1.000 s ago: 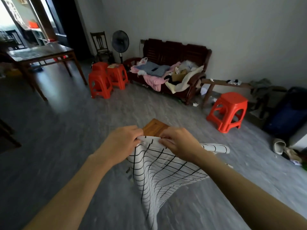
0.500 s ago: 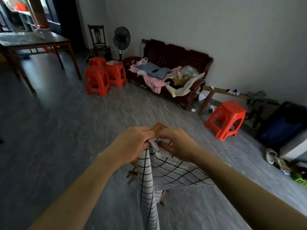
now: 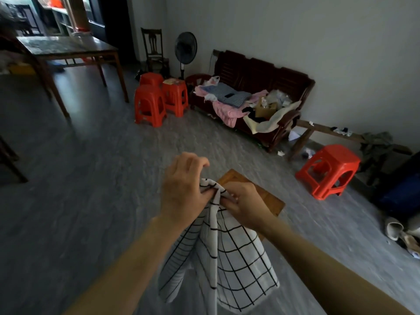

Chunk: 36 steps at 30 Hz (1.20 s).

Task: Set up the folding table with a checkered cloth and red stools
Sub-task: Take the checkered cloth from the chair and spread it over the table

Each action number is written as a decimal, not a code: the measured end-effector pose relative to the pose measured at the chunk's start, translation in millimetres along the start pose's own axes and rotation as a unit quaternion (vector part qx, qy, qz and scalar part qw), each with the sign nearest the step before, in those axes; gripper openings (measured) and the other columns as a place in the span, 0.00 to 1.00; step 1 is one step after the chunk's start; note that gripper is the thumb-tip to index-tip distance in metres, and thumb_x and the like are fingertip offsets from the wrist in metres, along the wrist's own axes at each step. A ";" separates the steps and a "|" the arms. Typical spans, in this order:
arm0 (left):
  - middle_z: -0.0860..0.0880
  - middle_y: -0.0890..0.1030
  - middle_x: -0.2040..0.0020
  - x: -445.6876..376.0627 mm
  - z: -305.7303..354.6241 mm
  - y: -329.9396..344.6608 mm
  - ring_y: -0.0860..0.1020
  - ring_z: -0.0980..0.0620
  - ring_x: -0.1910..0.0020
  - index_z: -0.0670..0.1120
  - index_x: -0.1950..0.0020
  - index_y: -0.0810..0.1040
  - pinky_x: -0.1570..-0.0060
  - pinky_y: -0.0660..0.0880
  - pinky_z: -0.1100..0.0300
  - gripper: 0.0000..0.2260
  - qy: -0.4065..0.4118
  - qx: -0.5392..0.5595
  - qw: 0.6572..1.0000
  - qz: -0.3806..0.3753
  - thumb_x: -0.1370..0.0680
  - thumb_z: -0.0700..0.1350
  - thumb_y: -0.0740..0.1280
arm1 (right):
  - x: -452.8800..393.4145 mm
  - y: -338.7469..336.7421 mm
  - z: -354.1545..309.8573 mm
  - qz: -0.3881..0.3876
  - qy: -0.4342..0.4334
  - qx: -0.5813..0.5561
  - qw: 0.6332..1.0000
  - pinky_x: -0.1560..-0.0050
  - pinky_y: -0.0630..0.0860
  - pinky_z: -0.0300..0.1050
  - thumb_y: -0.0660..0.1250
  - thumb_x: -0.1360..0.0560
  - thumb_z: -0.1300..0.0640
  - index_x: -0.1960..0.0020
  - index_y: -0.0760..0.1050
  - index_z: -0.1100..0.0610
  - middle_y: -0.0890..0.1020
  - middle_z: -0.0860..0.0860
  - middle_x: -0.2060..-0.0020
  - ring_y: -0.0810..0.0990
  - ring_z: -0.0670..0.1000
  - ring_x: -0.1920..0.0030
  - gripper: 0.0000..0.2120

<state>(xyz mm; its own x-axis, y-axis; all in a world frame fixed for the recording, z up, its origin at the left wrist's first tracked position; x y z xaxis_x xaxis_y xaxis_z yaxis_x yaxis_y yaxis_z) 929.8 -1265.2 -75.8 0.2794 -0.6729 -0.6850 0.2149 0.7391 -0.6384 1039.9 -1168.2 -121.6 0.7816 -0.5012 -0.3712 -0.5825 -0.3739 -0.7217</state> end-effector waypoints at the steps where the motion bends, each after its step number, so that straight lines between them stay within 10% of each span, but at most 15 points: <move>1: 0.49 0.74 0.54 0.8 1.5 -0.9 0.70 0.51 0.56 0.46 0.52 0.73 0.60 0.71 0.56 0.19 -0.011 -0.005 1.000 0.020 0.35 0.49 0.78 | -2.6 -0.2 4.6 0.009 0.007 -0.009 1.000 0.65 0.72 0.55 0.67 0.24 0.46 0.63 0.76 0.60 0.75 0.50 0.71 0.73 0.51 0.69 0.18; 12: 0.55 0.72 0.75 9.5 -19.5 7.8 0.72 0.55 0.76 0.50 0.67 0.70 0.75 0.72 0.51 0.16 -0.200 0.075 0.974 0.070 0.31 0.55 0.75 | -28.0 -3.8 6.5 0.013 -0.009 0.000 1.000 0.70 0.67 0.45 0.70 0.23 0.53 0.69 0.68 0.50 0.70 0.45 0.74 0.69 0.47 0.72 0.18; 16: 0.58 0.83 0.61 11.8 -17.2 16.6 0.82 0.59 0.62 0.50 0.54 0.83 0.62 0.80 0.55 0.05 -0.171 0.208 0.963 -0.002 0.27 0.50 0.74 | -30.9 -4.9 2.7 0.020 -0.009 -0.006 1.000 0.70 0.66 0.40 0.70 0.24 0.55 0.68 0.68 0.44 0.71 0.42 0.73 0.70 0.45 0.72 0.18; 21: 0.59 0.79 0.51 14.3 -17.7 25.3 0.79 0.59 0.53 0.51 0.43 0.80 0.54 0.78 0.63 0.19 -0.117 0.210 0.964 -0.112 0.33 0.47 0.78 | -34.3 -4.1 0.2 0.021 -0.003 -0.005 1.000 0.67 0.68 0.38 0.70 0.24 0.56 0.65 0.70 0.40 0.73 0.41 0.72 0.73 0.44 0.70 0.17; 36: 0.54 0.77 0.65 -0.9 -90.4 -15.7 0.74 0.59 0.69 0.45 0.59 0.79 0.67 0.68 0.70 0.09 -0.042 0.037 0.995 -0.083 0.29 0.33 0.74 | -34.3 -26.3 35.5 0.027 0.083 0.154 0.984 0.64 0.77 0.47 0.72 0.27 0.57 0.57 0.83 0.52 0.82 0.46 0.65 0.79 0.47 0.65 0.01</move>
<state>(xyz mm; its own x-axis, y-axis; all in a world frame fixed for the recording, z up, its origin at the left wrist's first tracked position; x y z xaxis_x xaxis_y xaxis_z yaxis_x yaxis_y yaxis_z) 841.6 -1279.1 -96.9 0.3111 -0.7831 -0.5386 0.3315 0.6205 -0.7107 1036.4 -1113.4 -110.6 0.6898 -0.6438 -0.3312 -0.5069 -0.1029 -0.8559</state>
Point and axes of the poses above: each hand's wrist, its own x-axis away from the middle knuckle, its own y-axis out of the palm, z = x × y, the point moved 7 cm from there along -x, towards the middle knuckle
